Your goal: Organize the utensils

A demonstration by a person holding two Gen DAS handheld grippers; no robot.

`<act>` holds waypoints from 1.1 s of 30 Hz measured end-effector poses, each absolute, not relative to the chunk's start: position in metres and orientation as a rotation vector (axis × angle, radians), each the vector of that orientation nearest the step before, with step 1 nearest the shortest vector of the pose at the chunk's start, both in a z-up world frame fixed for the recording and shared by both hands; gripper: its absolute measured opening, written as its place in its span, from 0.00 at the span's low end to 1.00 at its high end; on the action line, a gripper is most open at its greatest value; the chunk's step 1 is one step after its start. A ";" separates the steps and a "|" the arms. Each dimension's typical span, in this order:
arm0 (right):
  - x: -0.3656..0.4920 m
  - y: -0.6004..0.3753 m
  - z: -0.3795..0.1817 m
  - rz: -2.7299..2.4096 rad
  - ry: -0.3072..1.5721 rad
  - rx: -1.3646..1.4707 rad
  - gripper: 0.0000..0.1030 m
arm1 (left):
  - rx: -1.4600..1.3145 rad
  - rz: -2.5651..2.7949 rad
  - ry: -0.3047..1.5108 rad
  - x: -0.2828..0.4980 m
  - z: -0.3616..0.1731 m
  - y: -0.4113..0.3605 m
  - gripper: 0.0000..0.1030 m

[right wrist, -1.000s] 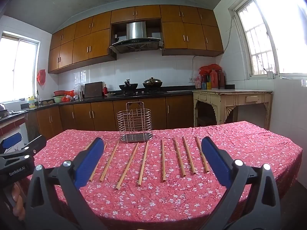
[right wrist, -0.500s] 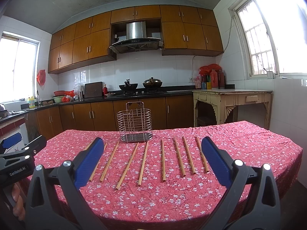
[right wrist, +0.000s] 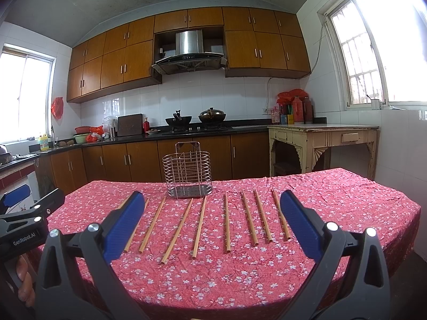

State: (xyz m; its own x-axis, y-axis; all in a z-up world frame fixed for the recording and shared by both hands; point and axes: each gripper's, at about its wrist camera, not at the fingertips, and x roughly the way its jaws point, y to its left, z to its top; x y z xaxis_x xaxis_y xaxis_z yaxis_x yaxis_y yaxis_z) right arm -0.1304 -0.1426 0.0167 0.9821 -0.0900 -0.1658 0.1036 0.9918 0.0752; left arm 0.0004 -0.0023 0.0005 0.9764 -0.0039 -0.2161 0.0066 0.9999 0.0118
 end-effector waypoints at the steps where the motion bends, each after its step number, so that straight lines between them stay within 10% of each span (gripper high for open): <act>1: -0.130 -0.143 0.017 -0.098 0.163 0.084 0.96 | 0.013 -0.005 0.218 0.000 0.001 -0.002 0.98; 33: -0.130 -0.144 0.016 -0.097 0.164 0.085 0.96 | 0.014 -0.005 0.218 0.000 -0.002 -0.001 0.98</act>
State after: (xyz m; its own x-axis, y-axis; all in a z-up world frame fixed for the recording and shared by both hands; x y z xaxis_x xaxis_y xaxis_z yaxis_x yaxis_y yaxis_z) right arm -0.1297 -0.1435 0.0164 0.9820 -0.0894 -0.1666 0.1033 0.9917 0.0765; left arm 0.0005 -0.0012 -0.0017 0.9764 -0.0037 -0.2160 0.0068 0.9999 0.0135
